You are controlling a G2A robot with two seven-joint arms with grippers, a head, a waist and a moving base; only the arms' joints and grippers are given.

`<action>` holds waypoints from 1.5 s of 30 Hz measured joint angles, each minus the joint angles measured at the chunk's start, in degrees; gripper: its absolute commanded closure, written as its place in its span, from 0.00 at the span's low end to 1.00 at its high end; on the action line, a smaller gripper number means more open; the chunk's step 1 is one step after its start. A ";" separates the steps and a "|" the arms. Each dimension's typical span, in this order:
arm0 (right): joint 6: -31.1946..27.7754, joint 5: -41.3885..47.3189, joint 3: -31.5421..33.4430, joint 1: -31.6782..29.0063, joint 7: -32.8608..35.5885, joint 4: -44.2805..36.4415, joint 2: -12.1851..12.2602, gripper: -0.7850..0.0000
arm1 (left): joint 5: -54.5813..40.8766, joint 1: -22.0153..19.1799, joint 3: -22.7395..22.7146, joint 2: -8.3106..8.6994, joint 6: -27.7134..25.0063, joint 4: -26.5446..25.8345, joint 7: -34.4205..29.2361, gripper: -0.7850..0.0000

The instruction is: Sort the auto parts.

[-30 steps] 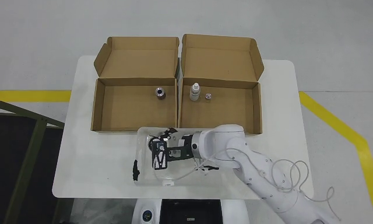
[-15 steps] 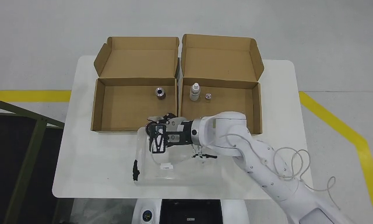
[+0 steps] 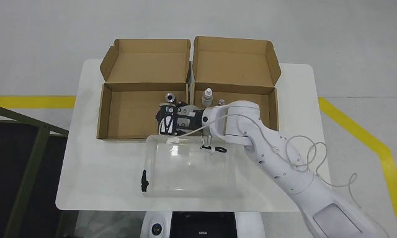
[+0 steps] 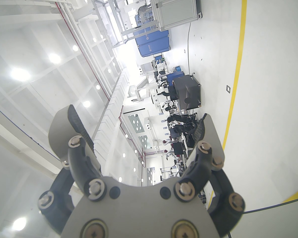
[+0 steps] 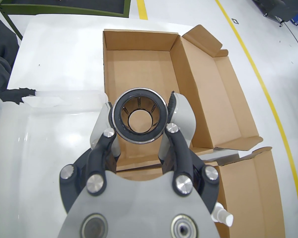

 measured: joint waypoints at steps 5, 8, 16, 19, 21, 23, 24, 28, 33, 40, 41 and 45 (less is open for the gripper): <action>0.93 0.84 -0.90 1.66 -0.40 3.66 -0.68 1.00 | 0.00 0.00 0.00 0.00 0.00 0.00 0.00 0.00; 1.47 1.16 -1.51 2.66 -0.72 5.72 -1.13 1.00 | 0.00 0.00 0.00 0.00 0.00 0.00 0.00 0.00; 2.56 2.00 -3.03 4.97 -1.08 10.47 -2.29 1.00 | 0.00 0.00 0.00 0.00 0.00 0.00 0.00 0.00; 2.86 2.21 -3.68 5.74 -1.09 12.25 -2.75 1.00 | 0.00 0.00 0.00 0.00 0.00 0.00 0.00 0.00; 3.09 2.36 -4.10 6.19 -1.01 13.47 -3.06 1.00 | 0.00 0.00 0.00 0.00 0.00 0.00 0.00 0.00; 3.26 2.43 -4.54 6.60 -0.98 14.70 -3.37 1.00 | 0.00 0.00 0.00 0.00 0.00 0.00 0.00 0.00; 3.33 2.45 -4.71 6.77 -1.00 15.23 -3.50 1.00 | 0.00 0.00 0.00 0.00 0.00 0.00 0.00 0.00; 3.72 2.44 -5.54 7.48 -0.81 17.47 -4.09 1.00 | 0.00 0.00 0.00 0.00 0.00 0.00 0.00 0.00; 4.05 2.54 -6.80 8.24 -1.10 20.33 -4.97 1.00 | 0.00 0.00 0.00 0.00 0.00 0.00 0.00 0.00; 4.55 2.27 -7.92 8.90 -1.84 23.45 -5.96 1.00 | 0.00 0.00 0.00 0.00 0.00 0.00 0.00 0.00; 4.53 2.15 -8.03 8.92 -1.87 23.80 -6.07 0.98 | 0.00 0.00 0.00 0.00 0.00 0.00 0.00 0.00; 4.28 1.63 -8.11 8.81 -2.04 24.80 -6.27 0.92 | 0.00 0.00 0.00 0.00 0.00 0.00 0.00 0.00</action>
